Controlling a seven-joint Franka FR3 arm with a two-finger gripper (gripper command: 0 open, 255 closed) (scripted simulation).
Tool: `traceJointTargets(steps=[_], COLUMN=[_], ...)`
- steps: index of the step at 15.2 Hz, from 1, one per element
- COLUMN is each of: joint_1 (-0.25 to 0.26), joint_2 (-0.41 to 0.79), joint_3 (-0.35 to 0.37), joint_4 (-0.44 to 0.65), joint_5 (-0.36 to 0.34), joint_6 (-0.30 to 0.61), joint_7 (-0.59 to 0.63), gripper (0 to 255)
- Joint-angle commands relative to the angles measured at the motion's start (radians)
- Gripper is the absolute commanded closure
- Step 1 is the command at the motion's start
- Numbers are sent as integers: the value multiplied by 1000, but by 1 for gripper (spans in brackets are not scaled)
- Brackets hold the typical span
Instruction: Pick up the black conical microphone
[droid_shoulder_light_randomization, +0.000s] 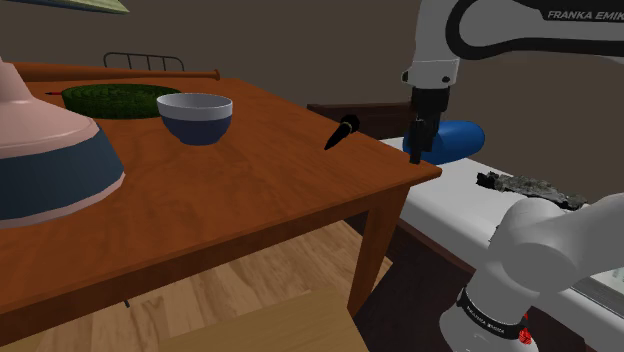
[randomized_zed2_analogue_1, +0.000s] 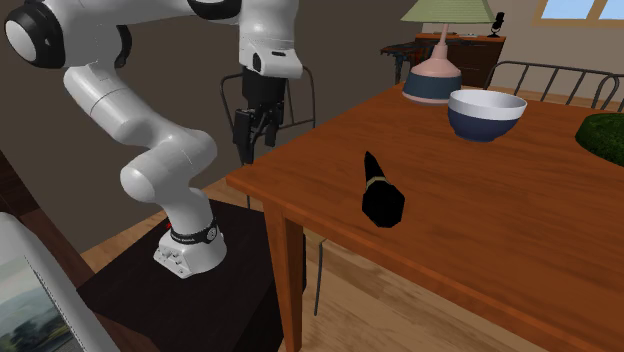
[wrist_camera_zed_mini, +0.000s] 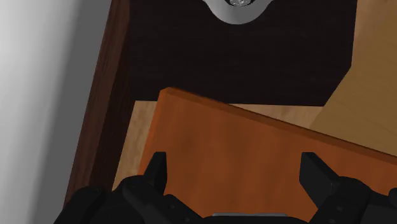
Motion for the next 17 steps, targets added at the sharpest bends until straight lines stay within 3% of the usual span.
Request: traceJointTargets(steps=[1,9,17], joint_1=[0,-155,-319], joint_2=[0,221,459], joint_3=[0,184,312], joint_4=[0,151,380], joint_5=[0,108,69], joint_6=[0,169,268], joint_7=[0,569,1121], gripper=[0,0,0])
